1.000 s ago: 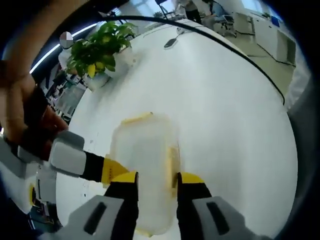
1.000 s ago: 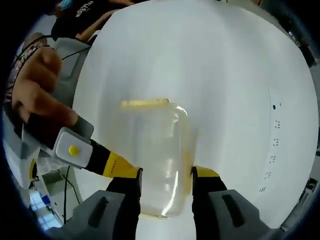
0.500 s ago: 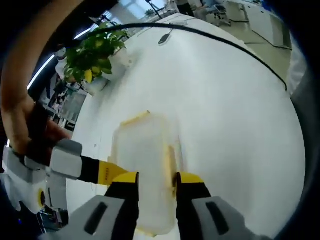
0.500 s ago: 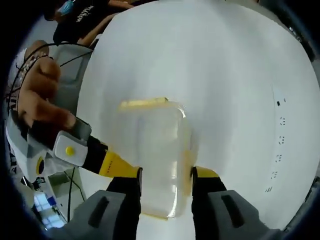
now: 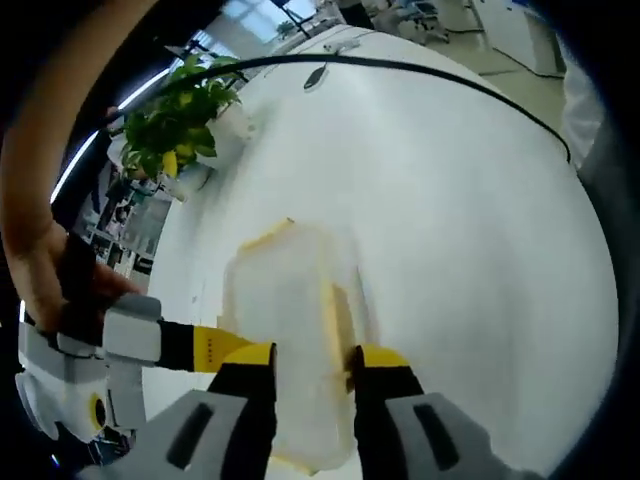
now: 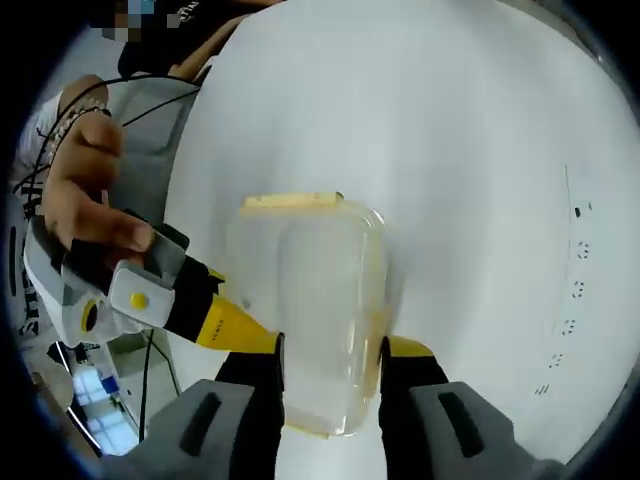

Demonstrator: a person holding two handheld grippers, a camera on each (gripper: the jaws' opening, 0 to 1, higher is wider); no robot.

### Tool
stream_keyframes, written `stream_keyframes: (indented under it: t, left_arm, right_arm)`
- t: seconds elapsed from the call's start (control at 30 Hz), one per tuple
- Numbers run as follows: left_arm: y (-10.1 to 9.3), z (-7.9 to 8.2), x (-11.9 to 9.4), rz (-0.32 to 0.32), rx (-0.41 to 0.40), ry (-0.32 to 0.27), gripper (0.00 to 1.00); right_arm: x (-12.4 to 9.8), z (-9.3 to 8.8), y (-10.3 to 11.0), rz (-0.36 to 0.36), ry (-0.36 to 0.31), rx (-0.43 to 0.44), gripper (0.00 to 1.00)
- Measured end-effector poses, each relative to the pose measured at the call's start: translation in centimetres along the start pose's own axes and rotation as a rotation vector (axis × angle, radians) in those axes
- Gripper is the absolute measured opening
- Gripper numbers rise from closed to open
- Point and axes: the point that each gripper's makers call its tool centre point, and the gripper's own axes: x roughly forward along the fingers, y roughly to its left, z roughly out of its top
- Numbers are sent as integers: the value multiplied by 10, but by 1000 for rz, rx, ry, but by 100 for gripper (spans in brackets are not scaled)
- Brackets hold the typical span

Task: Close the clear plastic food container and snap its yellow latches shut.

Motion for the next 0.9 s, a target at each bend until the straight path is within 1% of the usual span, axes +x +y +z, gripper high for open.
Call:
stream_keyframes:
  t: [0.2, 0.23, 0.4, 0.43, 0.47, 0.5, 0.57, 0.63, 0.7, 0.77, 0.9]
  left_arm:
    - [1, 0, 0, -4, -1, 14, 24]
    - [1, 0, 0, -4, 5, 18, 25]
    - [2, 2, -1, -18, 2, 47, 25]
    - [3, 2, -1, -21, -5, 49, 25]
    - [3, 2, -2, -30, -24, 44, 25]
    - [3, 2, -2, -38, -22, 38, 25]
    - [4, 2, -3, -65, -38, 26, 25]
    - [5, 3, -3, -87, -61, 30, 25]
    - [5, 4, -3, -103, -79, 39, 24]
    - [5, 4, -2, -115, -88, 50, 24]
    - [4, 5, -3, -116, -90, 70, 24]
  right_arm:
    - [-6, 7, -8, -39, -55, 0, 35]
    - [-7, 8, -9, -55, -67, 10, 35]
    - [-8, 11, -9, -107, -83, 60, 35]
    - [-9, 11, -10, -125, -91, 77, 36]
    - [-10, 13, -10, -139, -96, 74, 36]
    - [-11, 14, -10, -161, -111, 66, 36]
    - [-13, 14, -7, -210, -171, 65, 36]
    - [-14, 14, -5, -231, -210, 63, 36]
    - [-15, 13, -3, -258, -255, 89, 36]
    - [-16, 13, -3, -280, -280, 93, 36]
    - [-17, 12, 1, -349, -324, 110, 35]
